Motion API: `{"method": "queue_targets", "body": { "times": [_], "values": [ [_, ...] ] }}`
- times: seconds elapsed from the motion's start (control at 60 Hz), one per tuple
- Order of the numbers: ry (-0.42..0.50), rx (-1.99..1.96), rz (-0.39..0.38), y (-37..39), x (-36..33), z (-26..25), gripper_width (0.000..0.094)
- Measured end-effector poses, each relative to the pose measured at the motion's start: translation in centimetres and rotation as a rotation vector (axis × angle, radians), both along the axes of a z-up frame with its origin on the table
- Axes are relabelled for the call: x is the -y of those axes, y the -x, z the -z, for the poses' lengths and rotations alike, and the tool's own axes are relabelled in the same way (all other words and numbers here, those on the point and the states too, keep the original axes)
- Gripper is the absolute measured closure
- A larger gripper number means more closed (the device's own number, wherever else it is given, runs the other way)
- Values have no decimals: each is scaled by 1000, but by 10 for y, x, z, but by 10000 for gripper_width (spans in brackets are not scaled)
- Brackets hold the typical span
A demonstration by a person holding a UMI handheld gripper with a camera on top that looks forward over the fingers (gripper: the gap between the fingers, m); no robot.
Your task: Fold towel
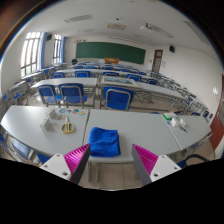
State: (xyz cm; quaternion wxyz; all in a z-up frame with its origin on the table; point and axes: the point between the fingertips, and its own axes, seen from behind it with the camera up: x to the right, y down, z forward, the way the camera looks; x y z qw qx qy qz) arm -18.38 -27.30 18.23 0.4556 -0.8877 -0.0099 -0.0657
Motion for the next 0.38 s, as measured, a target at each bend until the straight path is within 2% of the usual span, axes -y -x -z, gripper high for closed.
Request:
{"method": "queue_targets", "body": {
  "times": [0.2, 0.383],
  "values": [
    [-24, -5, 11, 32, 71, -24, 82],
    [-49, 2, 24, 37, 96, -40, 85]
  ]
}}
